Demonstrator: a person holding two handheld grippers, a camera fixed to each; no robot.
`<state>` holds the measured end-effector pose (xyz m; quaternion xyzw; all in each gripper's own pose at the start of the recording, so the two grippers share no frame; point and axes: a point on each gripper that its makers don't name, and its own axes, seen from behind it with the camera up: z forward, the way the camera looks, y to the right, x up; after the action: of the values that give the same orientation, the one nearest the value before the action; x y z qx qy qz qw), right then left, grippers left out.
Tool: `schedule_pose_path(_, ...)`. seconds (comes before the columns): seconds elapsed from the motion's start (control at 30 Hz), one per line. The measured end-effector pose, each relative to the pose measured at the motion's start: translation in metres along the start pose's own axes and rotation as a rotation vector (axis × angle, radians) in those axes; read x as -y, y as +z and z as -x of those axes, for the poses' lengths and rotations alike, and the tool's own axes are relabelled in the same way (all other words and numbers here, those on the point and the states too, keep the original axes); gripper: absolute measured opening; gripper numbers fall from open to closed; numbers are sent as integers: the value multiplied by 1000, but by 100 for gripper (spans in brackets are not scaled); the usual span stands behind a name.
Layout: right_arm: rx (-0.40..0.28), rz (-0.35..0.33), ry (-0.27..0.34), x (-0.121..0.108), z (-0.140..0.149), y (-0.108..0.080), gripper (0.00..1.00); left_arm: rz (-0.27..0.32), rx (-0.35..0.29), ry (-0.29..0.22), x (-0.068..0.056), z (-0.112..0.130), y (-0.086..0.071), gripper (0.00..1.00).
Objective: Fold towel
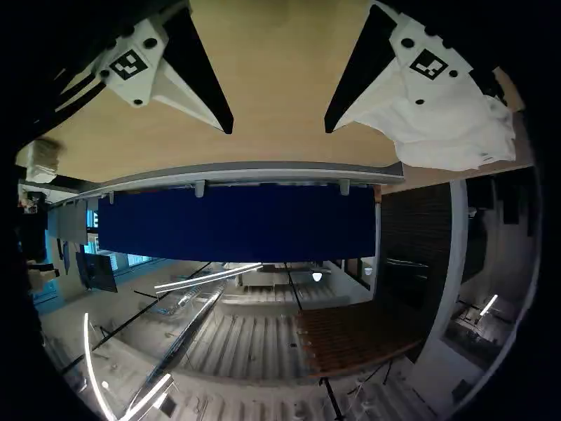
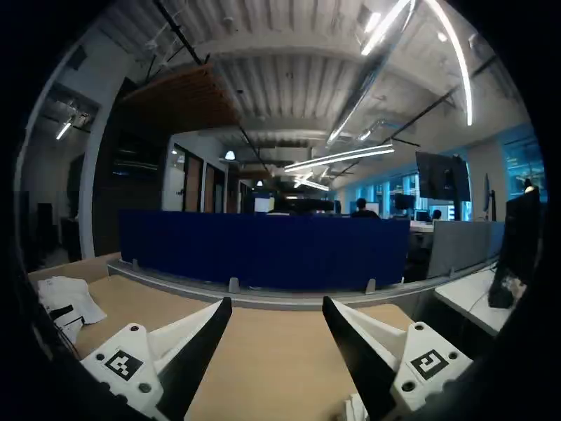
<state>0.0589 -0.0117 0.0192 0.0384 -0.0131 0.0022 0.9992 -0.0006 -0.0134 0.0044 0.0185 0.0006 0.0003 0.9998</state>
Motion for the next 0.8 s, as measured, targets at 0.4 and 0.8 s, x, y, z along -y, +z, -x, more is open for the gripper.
schedule_pose_path(0.4, -23, 25, 12, -23, 29, 0, 100, 0, 0, 0, 0, 0, 1, 97)
schedule_pose_path(0.8, 8, 41, 51, -19, 91, 4, 100, 0, 0, 0, 0, 0, 2, 97)
